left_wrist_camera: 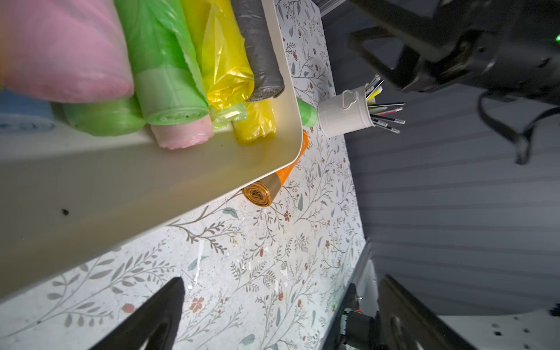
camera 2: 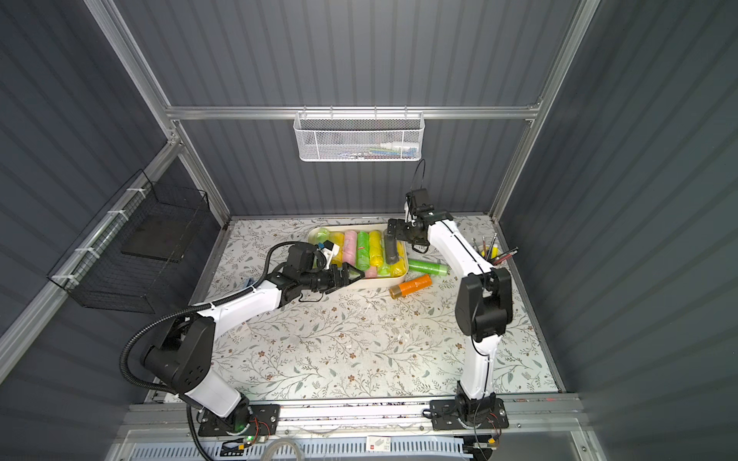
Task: Put the roll of trash bags into the storage box
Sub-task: Place the roll of trash bags in the storage box.
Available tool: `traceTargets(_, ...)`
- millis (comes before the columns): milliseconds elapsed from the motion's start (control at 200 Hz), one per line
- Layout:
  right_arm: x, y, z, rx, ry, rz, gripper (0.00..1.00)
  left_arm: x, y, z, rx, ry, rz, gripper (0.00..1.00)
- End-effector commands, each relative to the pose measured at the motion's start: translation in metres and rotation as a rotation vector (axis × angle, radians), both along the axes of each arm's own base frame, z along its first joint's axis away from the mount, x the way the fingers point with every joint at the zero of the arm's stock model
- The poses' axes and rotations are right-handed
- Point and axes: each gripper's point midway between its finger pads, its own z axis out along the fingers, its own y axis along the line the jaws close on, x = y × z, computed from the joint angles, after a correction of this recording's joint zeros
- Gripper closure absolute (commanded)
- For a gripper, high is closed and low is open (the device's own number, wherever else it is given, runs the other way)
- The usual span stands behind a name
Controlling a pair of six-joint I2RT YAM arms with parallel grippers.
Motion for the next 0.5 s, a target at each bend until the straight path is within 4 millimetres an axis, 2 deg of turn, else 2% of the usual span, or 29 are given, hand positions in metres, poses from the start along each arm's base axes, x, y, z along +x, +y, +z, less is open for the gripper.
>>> traceTargets(0,-0.027,-0.027,0.013,-0.054,-0.018,-0.062,0.01,-0.006,-0.014,-0.001,0.157,-0.097,-0.087,0.00)
traceTargets(120,-0.065,-0.046,0.025,-0.038,-0.073,-0.126,0.01,-0.011,-0.038,-0.013,0.199,-0.122,-0.165,0.01)
traceTargets(295,-0.133,-0.077,0.014,0.002,-0.082,-0.221,0.01,-0.022,-0.074,-0.028,0.253,-0.162,-0.288,0.02)
traceTargets(320,-0.144,-0.082,0.012,-0.002,-0.083,-0.239,0.01,-0.025,-0.077,-0.036,0.273,-0.157,-0.307,0.03)
traceTargets(330,-0.148,-0.085,0.011,-0.003,-0.082,-0.247,0.01,-0.022,-0.082,-0.028,0.265,-0.176,-0.309,0.03)
traceTargets(345,-0.154,-0.088,0.010,-0.007,-0.085,-0.258,0.01,-0.022,-0.085,-0.027,0.272,-0.188,-0.317,0.03)
traceTargets(430,-0.187,-0.104,0.013,0.003,-0.140,-0.310,0.01,-0.023,-0.097,-0.037,0.331,-0.210,-0.348,0.04)
traceTargets(495,-0.209,-0.113,0.008,0.010,-0.161,-0.339,0.01,-0.018,-0.102,-0.049,0.391,-0.229,-0.350,0.05)
